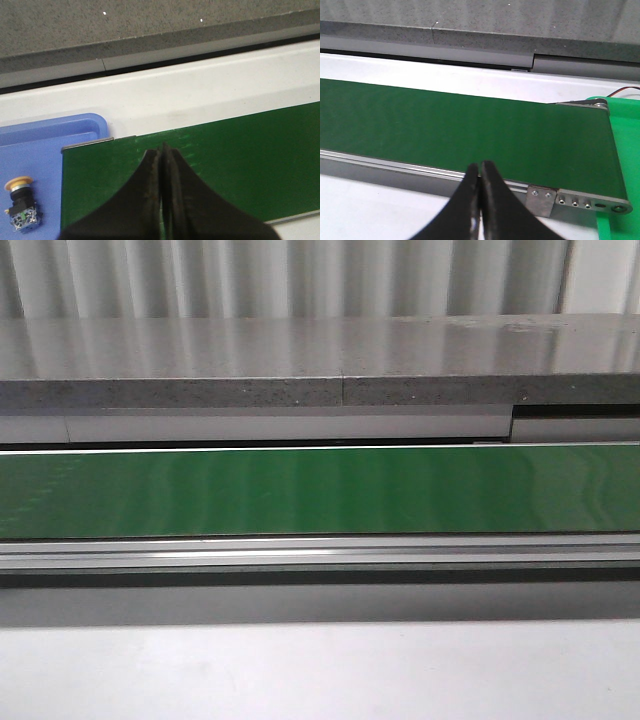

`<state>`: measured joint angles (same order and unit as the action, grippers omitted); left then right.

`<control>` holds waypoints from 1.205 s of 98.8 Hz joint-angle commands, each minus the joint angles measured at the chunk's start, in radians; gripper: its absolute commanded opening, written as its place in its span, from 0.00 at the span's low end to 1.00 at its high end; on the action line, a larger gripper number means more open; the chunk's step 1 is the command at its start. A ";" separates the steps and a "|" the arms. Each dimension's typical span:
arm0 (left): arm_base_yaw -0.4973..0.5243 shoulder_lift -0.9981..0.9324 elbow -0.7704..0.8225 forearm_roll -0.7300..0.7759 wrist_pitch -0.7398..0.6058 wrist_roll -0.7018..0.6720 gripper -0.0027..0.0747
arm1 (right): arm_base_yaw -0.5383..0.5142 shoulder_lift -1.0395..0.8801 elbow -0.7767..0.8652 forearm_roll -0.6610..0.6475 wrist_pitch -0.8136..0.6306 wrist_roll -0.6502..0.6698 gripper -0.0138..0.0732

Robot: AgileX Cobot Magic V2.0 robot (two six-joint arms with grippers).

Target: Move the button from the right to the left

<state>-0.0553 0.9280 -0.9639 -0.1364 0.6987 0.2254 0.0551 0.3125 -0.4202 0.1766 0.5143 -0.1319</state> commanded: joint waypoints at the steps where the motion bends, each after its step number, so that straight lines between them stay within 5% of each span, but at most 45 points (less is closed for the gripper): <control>1: -0.008 -0.086 0.030 -0.022 -0.112 0.003 0.01 | -0.001 0.006 -0.023 0.012 -0.077 -0.004 0.08; 75: -0.006 -0.510 0.341 -0.033 -0.157 0.001 0.01 | -0.001 0.006 -0.023 0.012 -0.077 -0.004 0.08; 95: -0.006 -0.555 0.448 0.009 -0.352 -0.009 0.01 | -0.001 0.006 -0.023 0.012 -0.077 -0.004 0.08; 119: -0.006 -0.676 0.633 0.227 -0.528 -0.216 0.01 | -0.001 0.006 -0.023 0.012 -0.077 -0.004 0.08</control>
<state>-0.0553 0.2748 -0.3571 0.0178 0.3155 0.0756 0.0551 0.3125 -0.4202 0.1766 0.5143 -0.1319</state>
